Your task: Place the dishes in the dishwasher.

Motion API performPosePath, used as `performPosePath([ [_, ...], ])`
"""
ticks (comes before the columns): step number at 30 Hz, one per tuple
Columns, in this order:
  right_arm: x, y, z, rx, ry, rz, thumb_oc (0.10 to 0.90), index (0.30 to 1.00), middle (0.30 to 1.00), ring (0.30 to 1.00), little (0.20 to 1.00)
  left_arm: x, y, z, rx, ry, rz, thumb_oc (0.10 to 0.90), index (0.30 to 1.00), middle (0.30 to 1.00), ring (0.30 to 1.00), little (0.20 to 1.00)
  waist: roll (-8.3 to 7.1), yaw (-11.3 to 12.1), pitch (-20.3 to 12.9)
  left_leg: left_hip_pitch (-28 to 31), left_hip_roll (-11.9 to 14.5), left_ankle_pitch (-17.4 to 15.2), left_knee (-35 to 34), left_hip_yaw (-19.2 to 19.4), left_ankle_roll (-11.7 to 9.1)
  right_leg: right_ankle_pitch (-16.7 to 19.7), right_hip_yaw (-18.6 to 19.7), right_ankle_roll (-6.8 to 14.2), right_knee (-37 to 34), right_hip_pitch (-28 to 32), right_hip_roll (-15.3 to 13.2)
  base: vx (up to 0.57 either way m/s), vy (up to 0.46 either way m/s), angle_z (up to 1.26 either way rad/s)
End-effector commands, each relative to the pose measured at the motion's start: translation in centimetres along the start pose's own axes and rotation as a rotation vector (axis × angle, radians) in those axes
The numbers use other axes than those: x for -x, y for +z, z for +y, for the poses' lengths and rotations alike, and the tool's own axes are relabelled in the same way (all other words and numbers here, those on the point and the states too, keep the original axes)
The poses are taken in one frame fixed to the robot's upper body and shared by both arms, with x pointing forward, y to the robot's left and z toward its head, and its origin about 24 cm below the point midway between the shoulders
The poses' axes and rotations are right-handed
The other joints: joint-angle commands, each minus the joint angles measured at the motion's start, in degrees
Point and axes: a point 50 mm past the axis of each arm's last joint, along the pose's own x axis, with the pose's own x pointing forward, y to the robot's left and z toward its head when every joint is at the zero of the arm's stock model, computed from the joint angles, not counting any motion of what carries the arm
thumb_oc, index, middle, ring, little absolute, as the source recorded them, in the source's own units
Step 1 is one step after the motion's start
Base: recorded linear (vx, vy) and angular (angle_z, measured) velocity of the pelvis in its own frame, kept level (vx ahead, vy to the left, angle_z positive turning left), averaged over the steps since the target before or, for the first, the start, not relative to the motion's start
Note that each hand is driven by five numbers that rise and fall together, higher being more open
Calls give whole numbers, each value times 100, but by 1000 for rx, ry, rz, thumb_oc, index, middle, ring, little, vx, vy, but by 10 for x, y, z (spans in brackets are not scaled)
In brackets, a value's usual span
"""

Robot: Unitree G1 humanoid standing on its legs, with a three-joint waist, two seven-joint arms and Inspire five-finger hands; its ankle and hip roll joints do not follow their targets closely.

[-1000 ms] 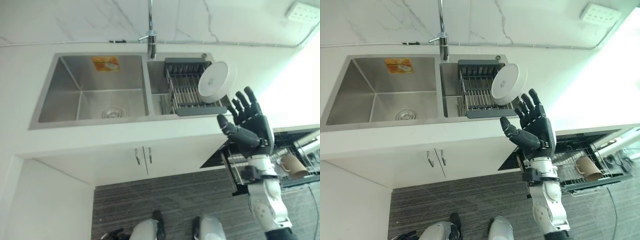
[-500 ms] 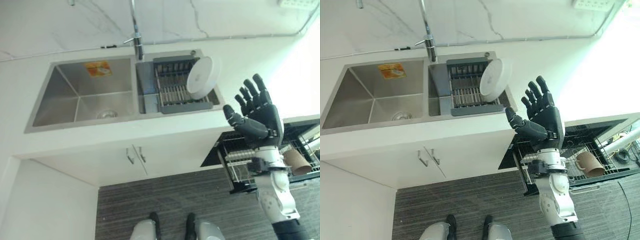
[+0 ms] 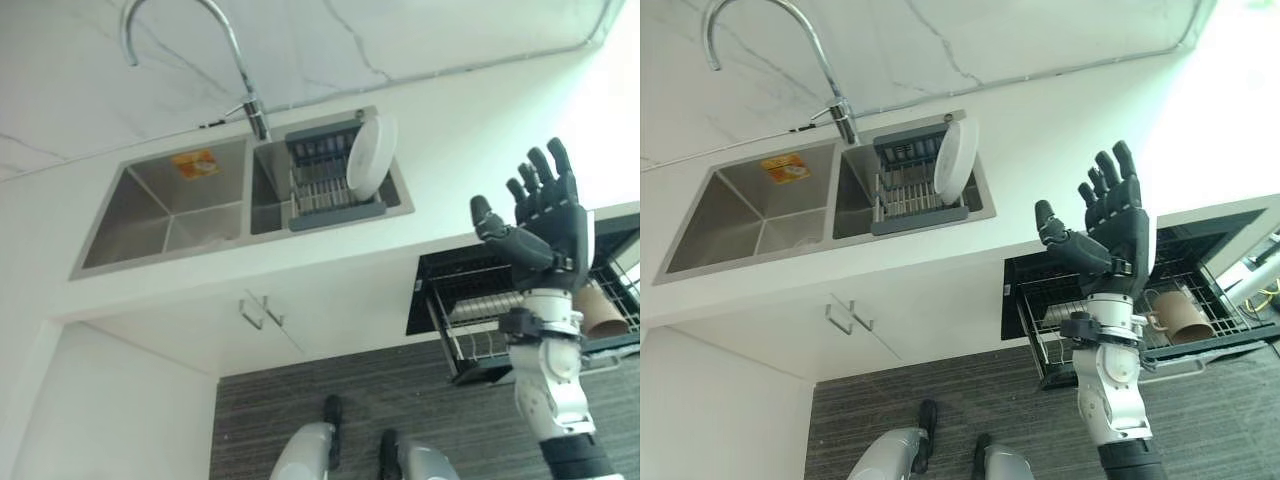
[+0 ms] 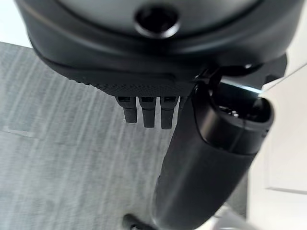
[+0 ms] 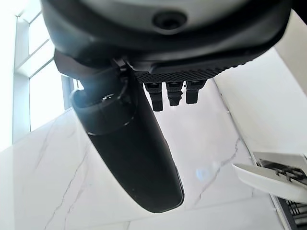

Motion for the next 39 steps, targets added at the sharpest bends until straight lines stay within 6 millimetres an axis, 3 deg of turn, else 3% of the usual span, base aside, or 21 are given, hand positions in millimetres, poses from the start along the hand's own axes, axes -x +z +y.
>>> performPosePath([
  [1, -20, 54, 19, -27, 111, -299, 800, 900, 900, 900, 900, 0, 11, 9, -76, 45, -54, 800, 900, 900, 900, 900, -173, 19, -153, 140, -19, -548, 424, 13, 119, -102, 93, 814, -406, 481, -478, 57, 61, -6],
  [17, -13, 42, 19, -77, 156, -231, 800, 900, 900, 900, 900, 1, -5, 15, -168, 70, -39, 800, 900, 900, 900, 900, -108, 103, -392, 321, -242, -888, 424, -250, 267, -98, -158, 895, -406, 412, -618, 72, 36, 0],
  [28, -29, 50, 25, -106, 90, -259, 800, 900, 900, 900, 900, 1, -4, 17, -250, 70, -34, 800, 900, 900, 900, 900, -112, 277, -385, 318, -295, -948, 424, -364, 307, -35, -297, 937, -406, 332, -681, 66, 10, 6],
  [33, -54, 52, 20, -48, -25, -247, 800, 900, 900, 900, 900, 1, 7, 18, -336, 72, -64, 800, 900, 900, 900, 900, -143, 376, -261, 242, -290, -924, 424, -419, 310, 34, -353, 946, -406, 221, -701, 43, 0, 8],
  [39, -72, 52, 22, -29, -94, -247, 800, 900, 900, 900, 900, 3, 40, 11, -444, 62, -217, 800, 900, 900, 900, 900, -140, 398, -91, 181, -314, -915, 424, -451, 330, 116, -375, 960, -406, 128, -736, 14, 11, 8],
])
